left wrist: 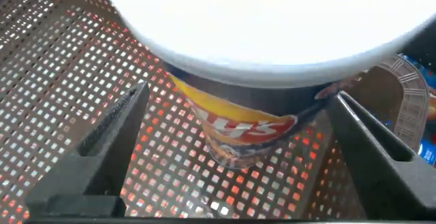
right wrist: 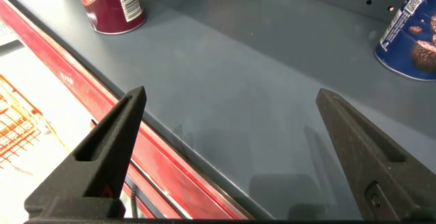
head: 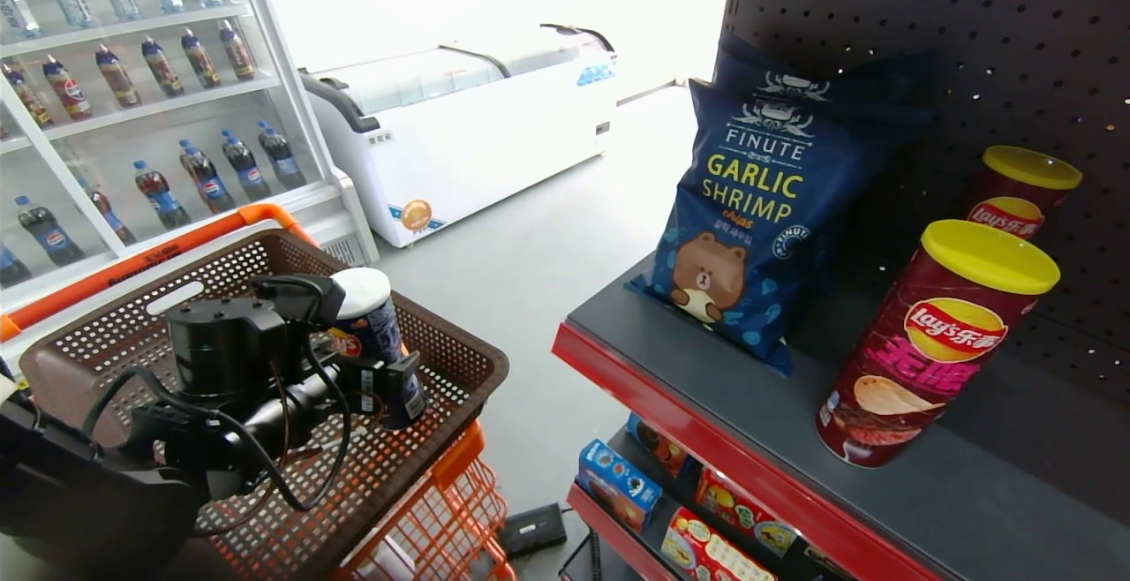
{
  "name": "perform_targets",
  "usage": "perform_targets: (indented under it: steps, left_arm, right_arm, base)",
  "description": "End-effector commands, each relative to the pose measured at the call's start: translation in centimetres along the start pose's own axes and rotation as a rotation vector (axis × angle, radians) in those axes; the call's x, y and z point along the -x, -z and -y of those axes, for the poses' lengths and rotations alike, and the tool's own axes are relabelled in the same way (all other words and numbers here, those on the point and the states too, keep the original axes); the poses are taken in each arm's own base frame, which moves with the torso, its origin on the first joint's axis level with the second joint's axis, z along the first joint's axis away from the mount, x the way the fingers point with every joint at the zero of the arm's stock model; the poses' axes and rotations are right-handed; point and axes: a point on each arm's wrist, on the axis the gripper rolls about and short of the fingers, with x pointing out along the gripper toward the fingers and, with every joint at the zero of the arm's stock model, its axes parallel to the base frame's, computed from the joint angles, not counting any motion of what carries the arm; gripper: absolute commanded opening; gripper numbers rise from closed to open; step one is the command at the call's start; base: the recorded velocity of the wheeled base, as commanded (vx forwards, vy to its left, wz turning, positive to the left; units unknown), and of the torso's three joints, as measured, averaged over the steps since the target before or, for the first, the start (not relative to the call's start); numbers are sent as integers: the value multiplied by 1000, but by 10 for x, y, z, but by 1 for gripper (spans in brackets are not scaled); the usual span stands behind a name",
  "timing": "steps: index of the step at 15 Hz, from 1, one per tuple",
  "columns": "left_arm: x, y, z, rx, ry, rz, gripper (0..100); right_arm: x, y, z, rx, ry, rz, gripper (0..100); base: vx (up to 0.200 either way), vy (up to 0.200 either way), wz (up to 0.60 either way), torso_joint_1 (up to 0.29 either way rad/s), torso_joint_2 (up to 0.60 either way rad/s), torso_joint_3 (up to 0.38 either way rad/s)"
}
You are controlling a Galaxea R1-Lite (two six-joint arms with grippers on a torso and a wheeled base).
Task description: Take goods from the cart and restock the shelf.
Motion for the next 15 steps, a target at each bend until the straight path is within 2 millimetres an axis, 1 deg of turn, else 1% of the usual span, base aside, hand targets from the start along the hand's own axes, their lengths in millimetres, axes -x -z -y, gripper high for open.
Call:
perform_targets:
  steps: [1, 5, 6, 9, 11, 12, 13, 15]
  left_arm:
    - [-6, 6, 1, -4, 0, -21, 100]
    - [-10, 8, 2, -4, 0, -21, 100]
    - [-13, 10, 2, -2, -1, -14, 0]
    - [-14, 10, -2, -23, -16, -16, 0]
    - [-11, 12, -6, -73, -26, -29, 0]
    - [-4, 5, -6, -119, -33, -2, 0]
    - [-1, -1, -6, -124, -30, 22, 0]
    - [12, -20, -5, -121, 31, 60, 0]
  right_arm:
    - [0, 0, 0, 0, -1, -2, 100]
    - [0, 0, 0, 0, 0, -2, 100]
    - [0, 0, 0, 0, 0, -2, 100]
    - [0, 0, 0, 0, -1, -2, 100]
    - [0, 0, 0, 0, 0, -2, 100]
    - [0, 0, 0, 0, 0, -2, 100]
    - [0, 0, 0, 0, 0, -2, 100]
    - [0, 0, 0, 0, -1, -2, 100]
  base:
    - [0, 0, 0, 0, 0, 0]
    - [0, 0, 0, 0, 0, 0]
    - [0, 0, 0, 0, 0, 0]
    - [0, 0, 0, 0, 0, 0]
    - [0, 0, 0, 0, 0, 0]
    - [0, 0, 0, 0, 0, 0]
    - [0, 0, 0, 0, 0, 0]
    - [0, 0, 0, 0, 0, 0]
